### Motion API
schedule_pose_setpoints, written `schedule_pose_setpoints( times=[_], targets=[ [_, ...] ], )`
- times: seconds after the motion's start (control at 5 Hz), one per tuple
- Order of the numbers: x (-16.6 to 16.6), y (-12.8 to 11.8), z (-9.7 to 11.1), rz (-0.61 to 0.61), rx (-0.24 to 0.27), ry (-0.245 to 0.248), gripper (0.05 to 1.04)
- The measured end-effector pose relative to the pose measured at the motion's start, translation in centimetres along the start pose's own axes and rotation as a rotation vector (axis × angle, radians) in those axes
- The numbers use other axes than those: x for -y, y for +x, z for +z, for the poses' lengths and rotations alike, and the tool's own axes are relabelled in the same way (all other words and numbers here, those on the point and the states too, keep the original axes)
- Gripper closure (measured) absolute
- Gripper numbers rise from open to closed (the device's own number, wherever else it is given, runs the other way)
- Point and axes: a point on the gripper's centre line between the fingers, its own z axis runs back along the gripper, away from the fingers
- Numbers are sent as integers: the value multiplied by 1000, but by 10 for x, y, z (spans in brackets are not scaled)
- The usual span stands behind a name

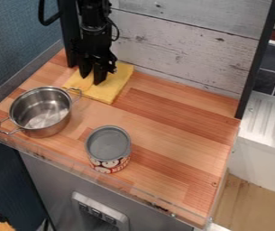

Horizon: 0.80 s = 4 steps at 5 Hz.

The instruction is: Pick up the yellow brush and place it on the bottom right of the table

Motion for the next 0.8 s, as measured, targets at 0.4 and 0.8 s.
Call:
schedule_pose_setpoints(
  times=[0.4, 0.8],
  targets=[
    [15, -2, 39, -14, 58, 28, 755],
    [87, 2, 70, 21, 39, -11, 755]
  ],
)
